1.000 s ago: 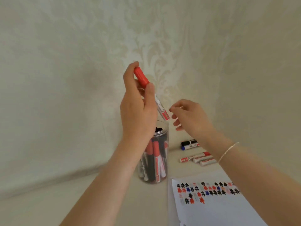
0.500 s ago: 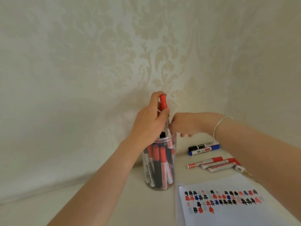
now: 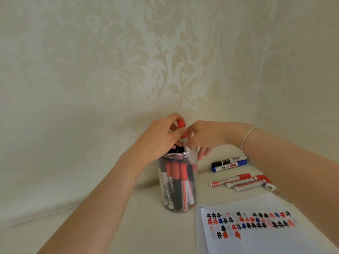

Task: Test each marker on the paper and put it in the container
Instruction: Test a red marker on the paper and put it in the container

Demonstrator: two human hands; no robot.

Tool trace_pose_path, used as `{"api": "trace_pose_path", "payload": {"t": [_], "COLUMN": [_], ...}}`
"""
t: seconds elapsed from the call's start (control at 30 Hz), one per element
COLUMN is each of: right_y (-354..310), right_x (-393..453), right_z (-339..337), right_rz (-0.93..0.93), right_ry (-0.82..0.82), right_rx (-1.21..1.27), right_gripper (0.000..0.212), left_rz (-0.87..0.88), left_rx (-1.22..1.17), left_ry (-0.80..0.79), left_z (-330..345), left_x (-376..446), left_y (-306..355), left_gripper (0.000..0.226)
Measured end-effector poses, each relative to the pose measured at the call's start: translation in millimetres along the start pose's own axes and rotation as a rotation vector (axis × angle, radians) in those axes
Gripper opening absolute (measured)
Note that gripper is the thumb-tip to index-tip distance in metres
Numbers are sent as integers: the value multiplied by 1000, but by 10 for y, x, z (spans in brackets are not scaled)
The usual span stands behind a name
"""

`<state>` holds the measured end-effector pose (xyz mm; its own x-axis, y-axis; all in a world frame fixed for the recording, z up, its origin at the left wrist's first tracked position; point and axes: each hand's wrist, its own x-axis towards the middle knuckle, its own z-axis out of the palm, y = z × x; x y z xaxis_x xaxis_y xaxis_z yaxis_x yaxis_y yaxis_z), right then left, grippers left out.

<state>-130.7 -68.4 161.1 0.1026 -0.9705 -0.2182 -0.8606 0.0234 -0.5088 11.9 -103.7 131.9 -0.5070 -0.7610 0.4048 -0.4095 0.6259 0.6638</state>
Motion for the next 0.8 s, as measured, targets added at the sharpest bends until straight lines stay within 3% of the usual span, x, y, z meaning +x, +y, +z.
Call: {"api": "trace_pose_path", "payload": {"t": [0.13,0.3,0.4,0.67,0.73,0.8], "right_y": [53,233,336,541,664,865], "right_x": [-42,-91,-95,-48,-39,-17], "right_z": [-79,-96,-32,224,248,287], "right_rz": [-29,-42,-21,32,42,84], "right_ry": [72,141,169,128,181,298], "right_rx": [61,436,549,642,660,470], "right_gripper": [32,35,31,26,23,22], "left_rz": [-13,-90,-130,-243,-188,-47], "left_rx": [161,396,491,644,598,426], "left_ry": [-160,-454,-550,-523,-392,-80], "left_z": [-3,7,35,98,59,125], "left_x": [28,95,171,395,382,299], "left_y": [56,167,207,230,314,453], "left_gripper": [14,25,29,31,13,7]}}
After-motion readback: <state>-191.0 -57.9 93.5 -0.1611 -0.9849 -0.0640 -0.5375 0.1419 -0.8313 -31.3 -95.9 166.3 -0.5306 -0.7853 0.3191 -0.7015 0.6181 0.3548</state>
